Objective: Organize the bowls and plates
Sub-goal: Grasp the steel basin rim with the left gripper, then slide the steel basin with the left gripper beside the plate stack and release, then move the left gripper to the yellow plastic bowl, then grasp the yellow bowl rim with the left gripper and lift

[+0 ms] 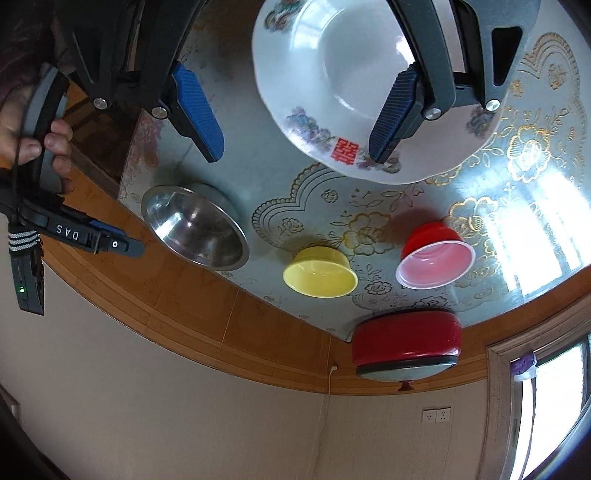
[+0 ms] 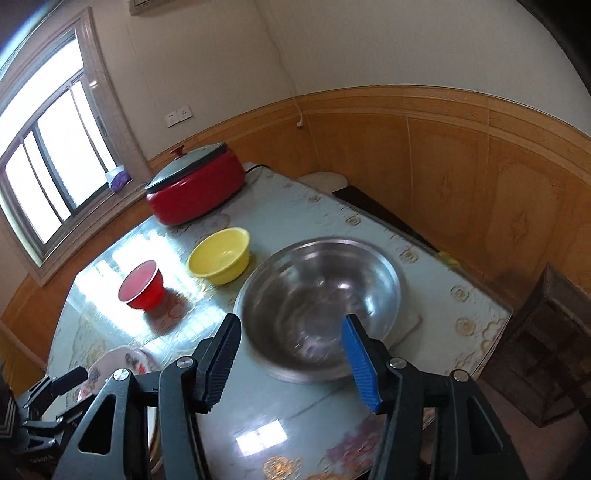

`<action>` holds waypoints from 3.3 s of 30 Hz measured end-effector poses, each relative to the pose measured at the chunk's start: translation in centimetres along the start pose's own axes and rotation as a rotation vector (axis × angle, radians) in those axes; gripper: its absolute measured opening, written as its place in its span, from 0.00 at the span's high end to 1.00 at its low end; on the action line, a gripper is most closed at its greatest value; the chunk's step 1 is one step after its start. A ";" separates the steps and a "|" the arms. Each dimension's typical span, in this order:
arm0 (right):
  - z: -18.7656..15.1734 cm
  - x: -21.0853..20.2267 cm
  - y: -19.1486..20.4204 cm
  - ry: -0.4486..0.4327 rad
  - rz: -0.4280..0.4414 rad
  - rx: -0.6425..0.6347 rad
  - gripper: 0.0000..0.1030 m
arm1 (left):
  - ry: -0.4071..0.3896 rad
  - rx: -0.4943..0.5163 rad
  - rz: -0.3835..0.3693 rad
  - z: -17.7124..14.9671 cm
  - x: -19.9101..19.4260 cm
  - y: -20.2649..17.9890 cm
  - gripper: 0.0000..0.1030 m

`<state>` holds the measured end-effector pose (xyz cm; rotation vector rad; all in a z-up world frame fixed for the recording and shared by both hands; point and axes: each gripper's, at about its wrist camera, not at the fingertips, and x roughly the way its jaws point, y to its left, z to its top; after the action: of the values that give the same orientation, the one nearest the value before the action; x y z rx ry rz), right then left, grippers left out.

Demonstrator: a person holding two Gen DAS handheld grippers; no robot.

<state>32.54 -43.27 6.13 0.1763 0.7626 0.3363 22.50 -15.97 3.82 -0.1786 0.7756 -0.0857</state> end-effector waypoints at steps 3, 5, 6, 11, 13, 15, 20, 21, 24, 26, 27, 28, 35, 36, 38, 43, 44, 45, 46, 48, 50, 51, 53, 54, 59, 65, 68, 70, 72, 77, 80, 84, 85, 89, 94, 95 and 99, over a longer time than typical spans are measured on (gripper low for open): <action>2.3 1.7 -3.3 0.006 -0.010 0.010 0.48 | 0.004 -0.029 -0.001 1.3 2.2 -2.1 0.23; 3.6 3.4 -5.2 0.035 0.019 0.023 0.59 | 0.017 -0.036 0.004 2.2 3.8 -3.3 0.27; 4.1 4.3 -6.1 0.051 0.031 0.024 0.61 | 0.026 -0.048 0.002 2.6 4.5 -3.8 0.34; 5.4 8.6 -8.4 0.167 0.115 -0.011 0.65 | 0.066 -0.094 0.008 3.9 8.5 -5.9 0.42; 5.7 9.9 -8.6 0.198 0.142 -0.038 0.65 | 0.075 -0.112 0.014 4.2 9.8 -6.4 0.42; 5.5 11.0 -8.7 0.241 0.187 -0.058 0.65 | 0.105 -0.143 0.018 4.5 11.3 -6.8 0.42; 4.6 12.9 -8.1 0.297 0.214 -0.142 0.77 | 0.156 -0.218 0.014 4.7 13.9 -7.2 0.56; 4.4 12.9 -8.1 0.288 0.206 -0.153 0.81 | 0.161 -0.215 0.018 4.7 14.2 -7.4 0.68; 4.2 12.9 -8.2 0.285 0.227 -0.164 0.88 | 0.166 -0.214 0.012 4.4 14.6 -7.8 0.79; 4.1 12.9 -7.8 0.286 0.238 -0.194 0.88 | 0.160 -0.213 0.026 4.1 14.3 -8.0 0.79; 4.1 12.9 -7.6 0.295 0.248 -0.203 0.88 | 0.161 -0.219 0.032 3.9 14.0 -7.9 0.79; 4.2 12.9 -7.4 0.301 0.262 -0.209 0.88 | 0.155 -0.222 0.038 3.7 13.6 -8.0 0.79; 4.0 12.0 -4.6 0.320 0.396 -0.275 0.88 | 0.131 -0.213 0.094 2.0 9.6 -7.4 0.79; 3.7 12.1 -4.2 0.333 0.401 -0.290 0.88 | 0.140 -0.217 0.100 1.7 9.4 -7.3 0.78; 3.0 12.8 -3.7 0.364 0.416 -0.296 0.88 | 0.157 -0.225 0.114 1.1 9.2 -7.2 0.78; 2.1 13.8 -2.5 0.391 0.440 -0.310 0.89 | 0.165 -0.229 0.160 0.2 9.0 -7.2 0.72; 2.1 13.8 -2.2 0.390 0.442 -0.317 0.89 | 0.166 -0.223 0.177 0.1 9.0 -7.3 0.72; 2.0 13.8 -2.0 0.389 0.445 -0.325 0.89 | 0.166 -0.219 0.192 0.0 8.9 -7.3 0.71; 1.9 13.8 -1.8 0.389 0.450 -0.328 0.89 | 0.164 -0.218 0.205 -0.1 8.7 -7.2 0.71; 1.8 14.1 -1.6 0.398 0.462 -0.323 0.89 | 0.157 -0.223 0.216 -0.2 8.3 -6.9 0.70; 1.9 14.3 -1.2 0.399 0.462 -0.330 0.89 | 0.149 -0.236 0.219 -0.1 8.0 -6.5 0.65; 1.8 14.4 -1.0 0.403 0.462 -0.339 0.89 | 0.146 -0.241 0.222 -0.1 8.0 -6.4 0.61; 1.9 14.6 -0.7 0.423 0.464 -0.352 0.89 | 0.138 -0.245 0.220 -0.1 7.7 -6.3 0.51; 1.9 14.7 -0.7 0.427 0.466 -0.356 0.89 | 0.130 -0.245 0.215 0.0 7.5 -6.4 0.46; 2.9 14.6 -0.4 0.401 0.481 -0.360 0.79 | 0.104 -0.230 0.220 0.4 6.4 -6.4 0.46; 5.2 14.5 0.6 0.345 0.466 -0.381 0.69 | -0.005 -0.297 0.207 1.7 4.6 -4.5 0.46; 6.6 15.0 1.3 0.330 0.473 -0.375 0.66 | -0.063 -0.296 0.230 3.3 4.5 -3.6 0.45; 7.5 15.9 1.8 0.340 0.487 -0.338 0.66 | -0.067 -0.289 0.250 4.6 5.2 -3.0 0.43; 8.2 17.0 2.3 0.357 0.508 -0.306 0.66 | -0.048 -0.307 0.253 5.9 6.3 -2.0 0.42; 9.3 19.7 4.1 0.380 0.503 -0.279 0.72 | 0.030 -0.387 0.224 8.4 9.7 0.6 0.44; 9.7 21.6 5.0 0.395 0.487 -0.264 0.78 | 0.064 -0.420 0.206 9.1 11.7 1.8 0.54; 9.9 23.8 5.8 0.428 0.470 -0.249 0.79 | 0.087 -0.457 0.188 10.0 13.7 3.3 0.60; 9.9 24.3 6.0 0.434 0.465 -0.252 0.79 | 0.091 -0.464 0.182 10.2 14.1 3.7 0.61; 9.7 26.0 6.8 0.464 0.442 -0.266 0.86 | 0.110 -0.471 0.166 11.3 16.0 4.7 0.62; 9.6 26.6 7.4 0.479 0.449 -0.280 0.91 | 0.163 -0.479 0.135 11.9 19.0 5.8 0.80; 9.5 26.4 7.5 0.475 0.454 -0.287 0.91 | 0.169 -0.485 0.128 11.8 19.3 5.9 0.81; 9.6 26.0 7.4 0.459 0.439 -0.305 0.92 | 0.143 -0.456 0.126 11.8 18.6 5.3 0.82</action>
<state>55.05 -27.39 -1.75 -0.0278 1.1134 0.9254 44.12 -11.91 -1.73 -0.5595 0.9401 0.2024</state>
